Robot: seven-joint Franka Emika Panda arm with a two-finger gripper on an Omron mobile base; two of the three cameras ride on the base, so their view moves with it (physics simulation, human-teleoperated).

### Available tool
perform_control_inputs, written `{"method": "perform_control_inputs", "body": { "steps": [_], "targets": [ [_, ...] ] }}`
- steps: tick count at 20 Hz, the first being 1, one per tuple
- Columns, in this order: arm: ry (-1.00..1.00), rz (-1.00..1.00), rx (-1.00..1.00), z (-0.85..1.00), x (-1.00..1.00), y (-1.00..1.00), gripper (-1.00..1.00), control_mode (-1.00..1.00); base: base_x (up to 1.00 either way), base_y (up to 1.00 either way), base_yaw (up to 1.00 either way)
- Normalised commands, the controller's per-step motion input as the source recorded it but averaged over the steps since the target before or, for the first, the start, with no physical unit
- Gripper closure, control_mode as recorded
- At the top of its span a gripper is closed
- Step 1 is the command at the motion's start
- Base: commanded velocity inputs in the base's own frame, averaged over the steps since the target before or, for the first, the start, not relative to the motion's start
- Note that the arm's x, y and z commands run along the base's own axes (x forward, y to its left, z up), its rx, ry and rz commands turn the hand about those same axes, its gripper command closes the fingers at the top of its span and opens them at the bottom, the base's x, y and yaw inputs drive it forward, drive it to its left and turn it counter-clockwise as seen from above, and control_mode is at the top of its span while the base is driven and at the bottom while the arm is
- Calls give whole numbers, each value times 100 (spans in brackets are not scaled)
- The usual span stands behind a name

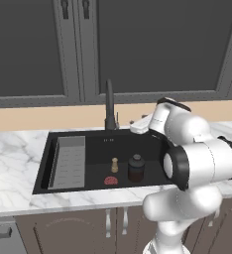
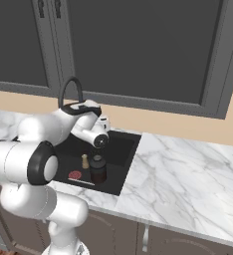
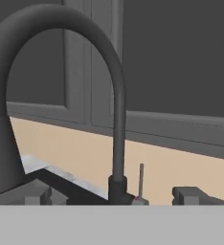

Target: Pick the jug and tupperware and place them in the sink. Then turn on the water.

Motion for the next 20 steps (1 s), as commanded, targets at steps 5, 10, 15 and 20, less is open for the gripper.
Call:
{"method": "perform_control_inputs", "body": {
  "steps": [5,10,15,20],
  "targets": [
    [0,0,0,-9,12,9,-100,-100,0,0,0],
    [0,0,0,-29,5,13,-100,-100,0,0,0],
    [0,0,0,-18,10,12,-100,-100,0,0,0],
    [0,0,0,-5,18,8,-100,-100,0,0,0]
  ]
}}
